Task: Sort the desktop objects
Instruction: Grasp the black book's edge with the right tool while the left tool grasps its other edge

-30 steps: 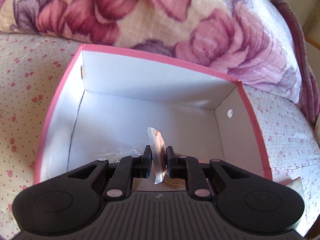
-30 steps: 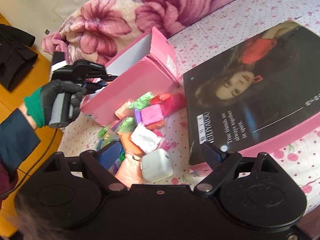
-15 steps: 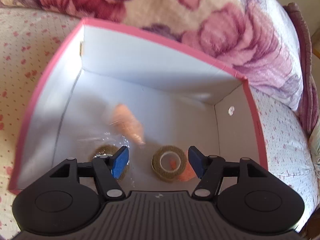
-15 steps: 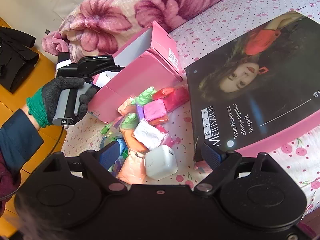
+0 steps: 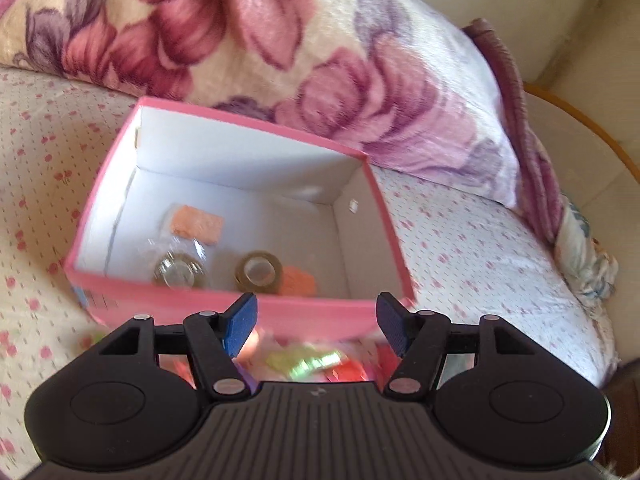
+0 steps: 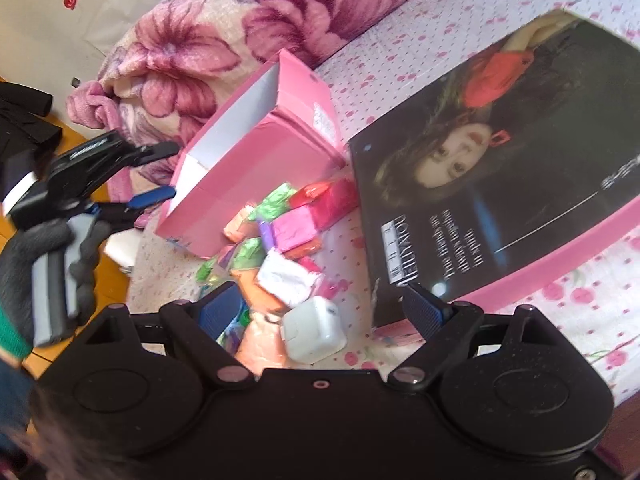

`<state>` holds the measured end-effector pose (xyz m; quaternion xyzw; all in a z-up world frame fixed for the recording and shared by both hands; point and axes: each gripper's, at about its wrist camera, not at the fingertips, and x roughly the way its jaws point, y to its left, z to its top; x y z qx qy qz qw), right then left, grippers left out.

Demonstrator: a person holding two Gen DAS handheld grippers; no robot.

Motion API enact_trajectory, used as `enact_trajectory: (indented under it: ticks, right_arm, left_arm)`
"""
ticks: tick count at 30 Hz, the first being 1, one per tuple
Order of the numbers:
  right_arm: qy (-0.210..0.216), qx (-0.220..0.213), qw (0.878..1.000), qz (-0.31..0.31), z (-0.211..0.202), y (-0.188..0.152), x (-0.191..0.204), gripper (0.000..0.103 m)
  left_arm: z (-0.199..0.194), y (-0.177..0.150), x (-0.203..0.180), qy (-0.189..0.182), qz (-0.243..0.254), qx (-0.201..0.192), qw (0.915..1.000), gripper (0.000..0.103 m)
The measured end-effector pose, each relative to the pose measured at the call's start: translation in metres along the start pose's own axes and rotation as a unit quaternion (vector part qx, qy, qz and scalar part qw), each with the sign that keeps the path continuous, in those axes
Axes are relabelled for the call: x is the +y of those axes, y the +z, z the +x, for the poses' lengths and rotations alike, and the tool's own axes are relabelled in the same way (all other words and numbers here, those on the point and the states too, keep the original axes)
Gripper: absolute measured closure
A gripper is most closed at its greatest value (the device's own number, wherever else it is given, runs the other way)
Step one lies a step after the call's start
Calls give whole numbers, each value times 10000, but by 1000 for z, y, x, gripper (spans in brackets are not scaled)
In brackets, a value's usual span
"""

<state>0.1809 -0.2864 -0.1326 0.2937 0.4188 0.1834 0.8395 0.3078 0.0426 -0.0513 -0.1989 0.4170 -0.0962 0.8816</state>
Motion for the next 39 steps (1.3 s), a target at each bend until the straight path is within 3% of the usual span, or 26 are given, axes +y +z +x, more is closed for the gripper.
enact_trajectory:
  ticks: [7,9,15,25,39]
  right_arm:
    - [-436,-256,9936,-1010,-26,28,13,14]
    - [-671,-218,9895,-1262,-32,36,10,14]
    - [-1608,-307,9698,-1808,-47,51,-6,14]
    - [-2420,-432,9595,-1374,-61,71,-62,14]
    - [-2600,-732,9593,-825,-77,91,-120,14]
  left_arm:
    - [2,-51,1,-447,-471,264,9975,38]
    - [5,-64,2,-456,-634,325,9964,38]
    - [20,-97,-15,-448,-468,470,9968,38]
    - [46,-141,-67,-646,193,783,9946,38]
    - [70,-163,-97,-389,516,691,9955,38]
